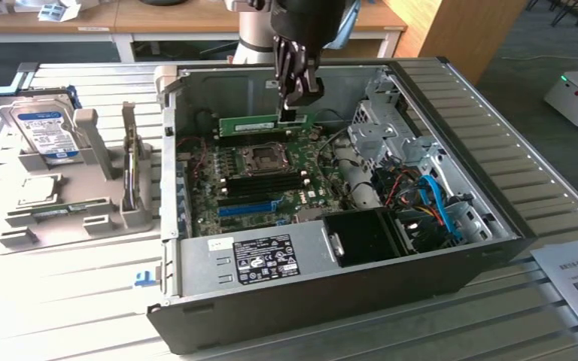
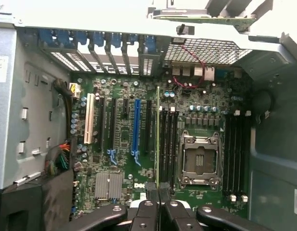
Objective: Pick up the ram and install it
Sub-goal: 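Pick up the ram and move it above insertion slot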
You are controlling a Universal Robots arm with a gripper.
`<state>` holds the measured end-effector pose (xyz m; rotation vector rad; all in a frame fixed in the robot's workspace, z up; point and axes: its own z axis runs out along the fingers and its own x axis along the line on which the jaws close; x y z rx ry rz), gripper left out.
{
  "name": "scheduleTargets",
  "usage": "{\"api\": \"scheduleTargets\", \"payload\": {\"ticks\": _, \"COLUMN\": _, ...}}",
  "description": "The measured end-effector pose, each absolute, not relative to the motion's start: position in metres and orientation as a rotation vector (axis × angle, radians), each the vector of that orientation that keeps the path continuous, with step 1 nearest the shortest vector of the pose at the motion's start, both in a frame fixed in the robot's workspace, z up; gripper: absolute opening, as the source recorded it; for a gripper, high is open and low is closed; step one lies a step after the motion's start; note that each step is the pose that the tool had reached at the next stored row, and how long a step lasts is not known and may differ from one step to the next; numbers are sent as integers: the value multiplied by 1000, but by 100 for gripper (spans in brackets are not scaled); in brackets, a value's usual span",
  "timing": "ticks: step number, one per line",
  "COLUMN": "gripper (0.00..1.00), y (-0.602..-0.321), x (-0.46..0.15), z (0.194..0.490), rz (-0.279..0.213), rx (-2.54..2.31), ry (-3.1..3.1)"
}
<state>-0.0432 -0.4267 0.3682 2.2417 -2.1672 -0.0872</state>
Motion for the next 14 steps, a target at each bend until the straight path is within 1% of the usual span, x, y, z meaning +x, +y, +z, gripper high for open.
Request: {"api": "scheduleTargets", "payload": {"ticks": 14, "gripper": 12, "y": -408, "x": -43, "z": 365, "rz": -87, "rx": 2242, "ry": -2167}}
